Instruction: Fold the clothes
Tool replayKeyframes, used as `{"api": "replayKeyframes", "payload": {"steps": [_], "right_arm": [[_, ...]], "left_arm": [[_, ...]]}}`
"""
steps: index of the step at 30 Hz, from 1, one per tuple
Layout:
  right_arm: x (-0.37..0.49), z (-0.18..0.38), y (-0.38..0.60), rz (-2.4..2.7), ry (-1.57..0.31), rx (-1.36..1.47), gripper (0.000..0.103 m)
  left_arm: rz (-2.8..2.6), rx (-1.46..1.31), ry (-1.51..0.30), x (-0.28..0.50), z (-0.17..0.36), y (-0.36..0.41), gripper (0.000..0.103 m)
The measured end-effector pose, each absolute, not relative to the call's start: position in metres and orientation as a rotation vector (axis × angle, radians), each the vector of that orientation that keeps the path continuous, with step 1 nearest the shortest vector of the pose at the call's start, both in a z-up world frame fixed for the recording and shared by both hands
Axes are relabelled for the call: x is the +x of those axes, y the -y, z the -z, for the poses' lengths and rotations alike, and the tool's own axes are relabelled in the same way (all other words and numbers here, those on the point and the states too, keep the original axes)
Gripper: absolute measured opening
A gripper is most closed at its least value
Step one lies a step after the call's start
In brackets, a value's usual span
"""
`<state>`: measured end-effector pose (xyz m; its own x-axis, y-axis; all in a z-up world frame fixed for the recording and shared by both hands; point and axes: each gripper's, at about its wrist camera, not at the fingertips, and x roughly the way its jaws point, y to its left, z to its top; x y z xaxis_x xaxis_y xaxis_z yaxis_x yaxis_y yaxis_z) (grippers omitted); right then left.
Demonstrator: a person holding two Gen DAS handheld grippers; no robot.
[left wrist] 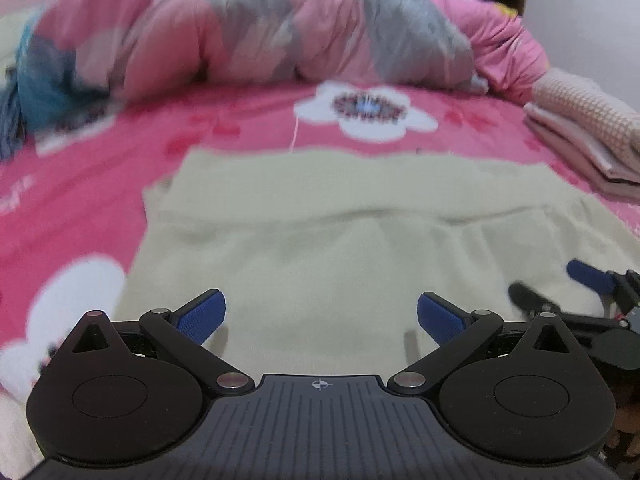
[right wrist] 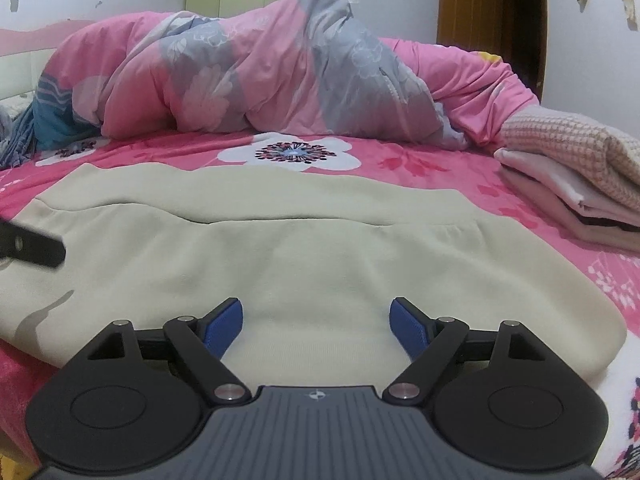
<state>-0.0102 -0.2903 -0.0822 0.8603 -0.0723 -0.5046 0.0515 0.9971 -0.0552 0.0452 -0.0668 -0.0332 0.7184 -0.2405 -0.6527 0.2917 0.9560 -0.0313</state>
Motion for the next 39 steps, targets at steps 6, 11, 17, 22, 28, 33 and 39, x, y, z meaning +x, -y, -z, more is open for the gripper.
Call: {"api": "replayKeyframes", "payload": {"steps": [6, 11, 17, 22, 28, 33, 39], "right_arm": [[-0.010, 0.082, 0.291, 0.058, -0.531, -0.038, 0.084], [-0.010, 0.082, 0.291, 0.057, -0.530, -0.037, 0.084], [-0.010, 0.082, 0.291, 0.057, -0.528, -0.037, 0.084], [-0.010, 0.083, 0.291, 0.058, -0.527, -0.037, 0.084], [-0.010, 0.084, 0.290, 0.060, -0.528, -0.037, 0.085], [-0.010, 0.083, 0.291, 0.060, -0.529, -0.037, 0.085], [-0.010, 0.083, 0.291, 0.061, -0.528, -0.038, 0.085]], "left_arm": [[0.284, 0.009, -0.761, 0.064, 0.062, 0.049, 0.103], [0.317, -0.029, -0.728, 0.062, 0.058, 0.039, 0.103], [0.259, -0.168, -0.749, 0.080, 0.054, 0.009, 0.103], [0.240, -0.221, -0.780, 0.088, 0.060, -0.004, 0.103], [0.247, -0.200, -0.747, 0.087, 0.046, 0.001, 0.103], [0.274, -0.151, -0.699, 0.088, 0.037, 0.014, 0.103], [0.316, -0.119, -0.714, 0.102, 0.050, 0.028, 0.103]]}}
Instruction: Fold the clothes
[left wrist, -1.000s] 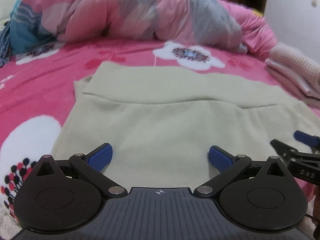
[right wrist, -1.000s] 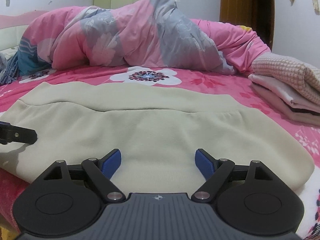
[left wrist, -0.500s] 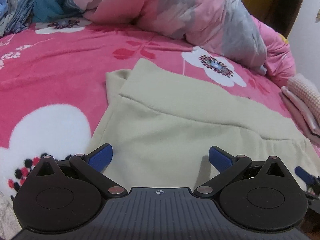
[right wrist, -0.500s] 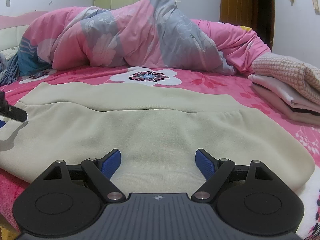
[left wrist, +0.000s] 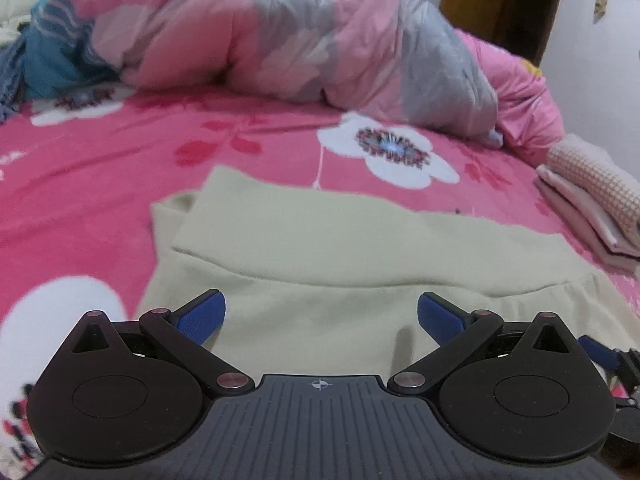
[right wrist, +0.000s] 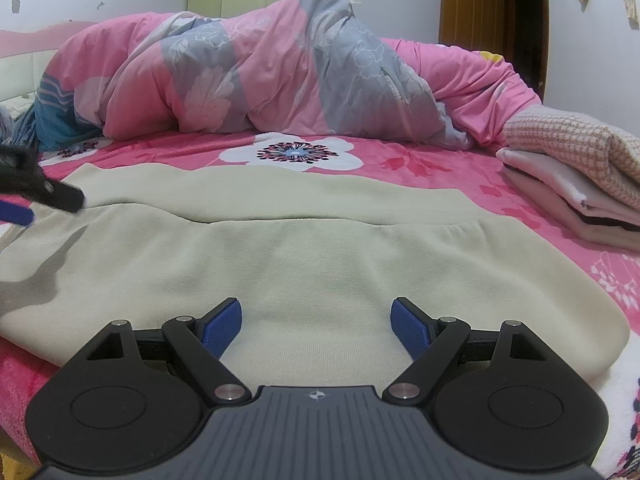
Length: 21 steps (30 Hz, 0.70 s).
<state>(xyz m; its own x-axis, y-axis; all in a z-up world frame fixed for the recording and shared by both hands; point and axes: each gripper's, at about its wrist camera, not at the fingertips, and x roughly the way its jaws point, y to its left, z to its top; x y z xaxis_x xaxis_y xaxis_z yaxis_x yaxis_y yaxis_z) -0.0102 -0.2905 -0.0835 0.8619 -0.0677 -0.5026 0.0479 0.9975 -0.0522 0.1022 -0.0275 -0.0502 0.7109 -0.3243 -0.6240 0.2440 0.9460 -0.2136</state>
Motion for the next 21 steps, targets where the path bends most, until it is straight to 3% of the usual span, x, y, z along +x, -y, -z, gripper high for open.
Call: {"api": "replayKeyframes", "payload": {"steps": [21], "right_arm": [[-0.0081, 0.0830, 0.2897, 0.068, -0.536, -0.039, 0.086]], "left_arm": [[0.310, -0.051, -0.693, 0.1010, 0.0624, 0.0353, 0.103]]}}
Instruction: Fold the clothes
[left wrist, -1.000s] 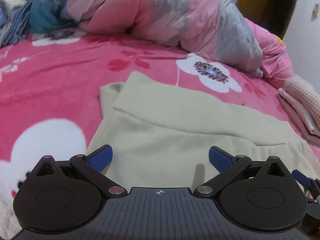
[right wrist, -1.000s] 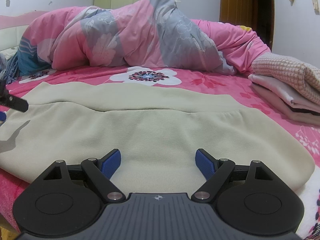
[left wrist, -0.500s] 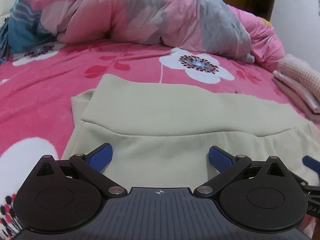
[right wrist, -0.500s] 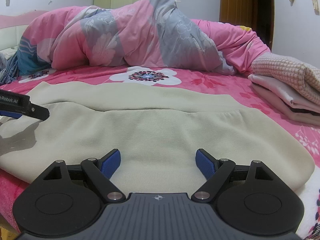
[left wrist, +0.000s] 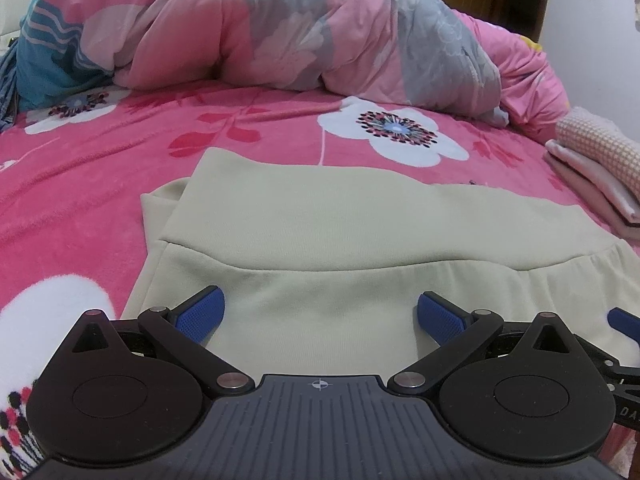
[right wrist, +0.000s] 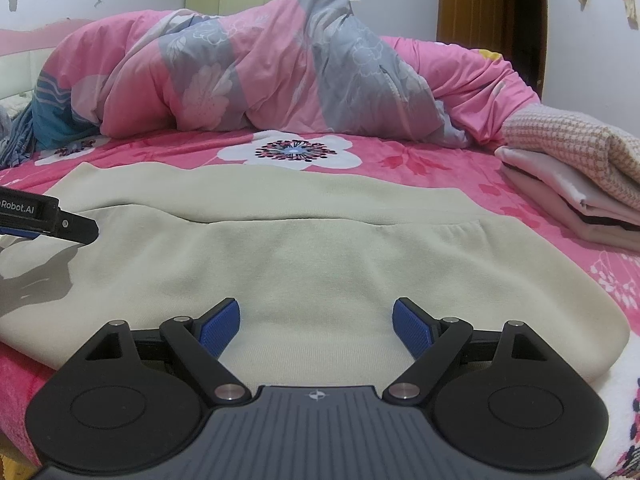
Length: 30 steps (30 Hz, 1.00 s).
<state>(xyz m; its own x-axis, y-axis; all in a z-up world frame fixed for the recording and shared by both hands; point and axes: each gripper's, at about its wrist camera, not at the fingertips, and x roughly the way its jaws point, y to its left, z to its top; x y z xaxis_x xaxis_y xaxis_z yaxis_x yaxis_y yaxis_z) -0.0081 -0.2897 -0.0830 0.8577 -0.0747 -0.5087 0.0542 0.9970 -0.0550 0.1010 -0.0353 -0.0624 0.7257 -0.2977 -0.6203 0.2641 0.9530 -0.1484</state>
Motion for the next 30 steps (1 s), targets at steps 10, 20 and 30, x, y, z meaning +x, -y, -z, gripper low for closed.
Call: {"api": "replayKeyframes", "payload": {"steps": [10, 20, 30], "right_arm": [[-0.009, 0.085, 0.291, 0.063, -0.526, -0.037, 0.086], [-0.012, 0.086, 0.291, 0.056, -0.509, -0.037, 0.087], [-0.014, 0.087, 0.290, 0.057, -0.495, -0.035, 0.087]], "left_arm": [[0.304, -0.021, -0.684, 0.099, 0.064, 0.039, 0.103], [0.288, -0.004, -0.690, 0.099, 0.063, 0.042, 0.103], [0.261, 0.013, -0.696, 0.099, 0.047, 0.047, 0.103]]}}
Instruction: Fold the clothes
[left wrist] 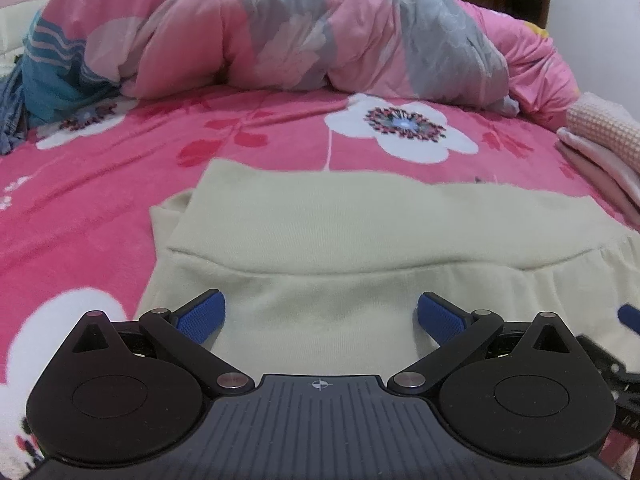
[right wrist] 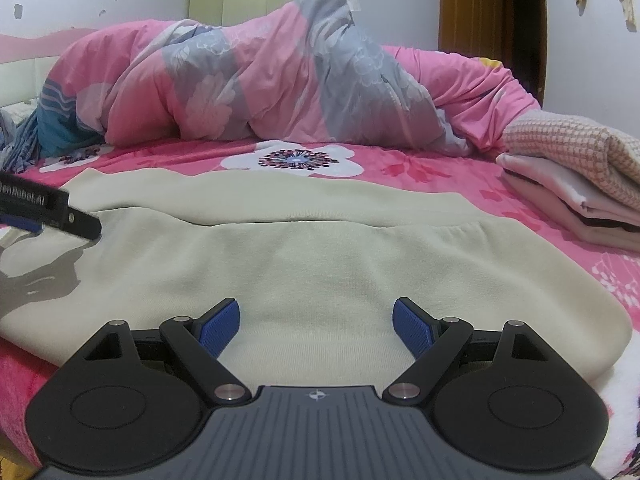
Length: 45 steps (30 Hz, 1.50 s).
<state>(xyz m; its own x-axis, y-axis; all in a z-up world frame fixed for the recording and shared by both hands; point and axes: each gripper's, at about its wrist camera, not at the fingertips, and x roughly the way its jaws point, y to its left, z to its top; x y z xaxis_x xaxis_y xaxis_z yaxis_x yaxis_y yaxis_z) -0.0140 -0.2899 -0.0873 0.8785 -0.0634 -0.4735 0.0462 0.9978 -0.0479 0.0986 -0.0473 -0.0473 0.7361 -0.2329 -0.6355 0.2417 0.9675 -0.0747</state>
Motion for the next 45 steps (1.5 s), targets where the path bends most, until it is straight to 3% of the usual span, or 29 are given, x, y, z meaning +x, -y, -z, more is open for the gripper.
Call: {"api": "replayKeyframes", "payload": {"steps": [13, 21, 26, 29, 45], "right_arm": [[-0.017, 0.084, 0.295, 0.026, -0.480, -0.013, 0.087], [-0.013, 0.039, 0.312, 0.024, -0.383, 0.027, 0.087], [0.011, 0.039, 0.337, 0.116, -0.406, 0.042, 0.087], [0.034, 0.075, 0.358, 0.135, -0.540, 0.097, 0.091], [0.023, 0.084, 0.360, 0.117, -0.473, 0.082, 0.093]], "left_arm": [[0.325, 0.039, -0.680, 0.104, 0.062, 0.069, 0.103], [0.324, 0.041, -0.679, 0.103, 0.062, 0.069, 0.103], [0.328, 0.038, -0.675, 0.103, 0.063, 0.068, 0.103], [0.328, 0.039, -0.669, 0.103, 0.064, 0.068, 0.103], [0.316, 0.016, -0.716, 0.109, 0.045, 0.068, 0.103]]}}
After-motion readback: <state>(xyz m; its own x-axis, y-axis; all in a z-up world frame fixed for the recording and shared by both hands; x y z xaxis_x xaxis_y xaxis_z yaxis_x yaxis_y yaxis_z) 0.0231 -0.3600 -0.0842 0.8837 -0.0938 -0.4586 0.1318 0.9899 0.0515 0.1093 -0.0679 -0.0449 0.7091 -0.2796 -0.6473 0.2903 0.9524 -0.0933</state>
